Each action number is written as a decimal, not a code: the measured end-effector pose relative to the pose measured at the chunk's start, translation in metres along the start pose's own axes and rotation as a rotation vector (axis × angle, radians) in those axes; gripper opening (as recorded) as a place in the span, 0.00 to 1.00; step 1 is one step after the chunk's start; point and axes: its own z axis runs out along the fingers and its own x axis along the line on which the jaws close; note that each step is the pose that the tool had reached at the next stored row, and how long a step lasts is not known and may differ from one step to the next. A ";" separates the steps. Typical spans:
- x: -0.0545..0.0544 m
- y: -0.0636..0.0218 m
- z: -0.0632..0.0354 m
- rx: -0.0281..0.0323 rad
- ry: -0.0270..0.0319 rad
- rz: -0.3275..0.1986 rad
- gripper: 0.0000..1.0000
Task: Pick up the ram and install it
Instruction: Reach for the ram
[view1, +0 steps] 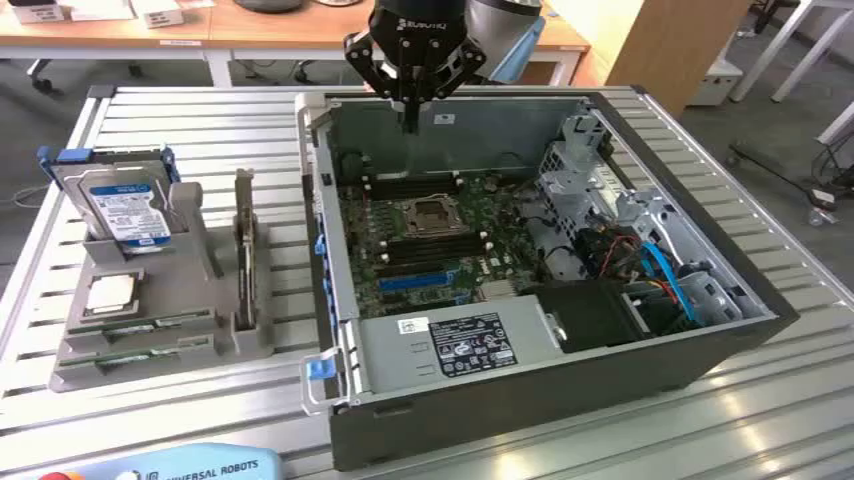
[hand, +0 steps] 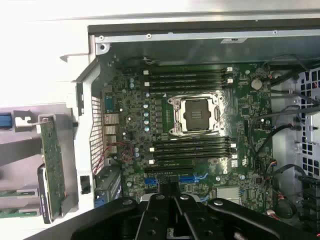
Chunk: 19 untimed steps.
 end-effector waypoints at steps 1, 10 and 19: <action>0.000 0.0000 0.0000 0.0000 0.0000 0.000 0.10; 0.000 0.0000 0.0000 0.0000 0.0000 0.000 0.10; 0.008 -0.0006 -0.0002 0.0000 -0.0006 0.000 0.10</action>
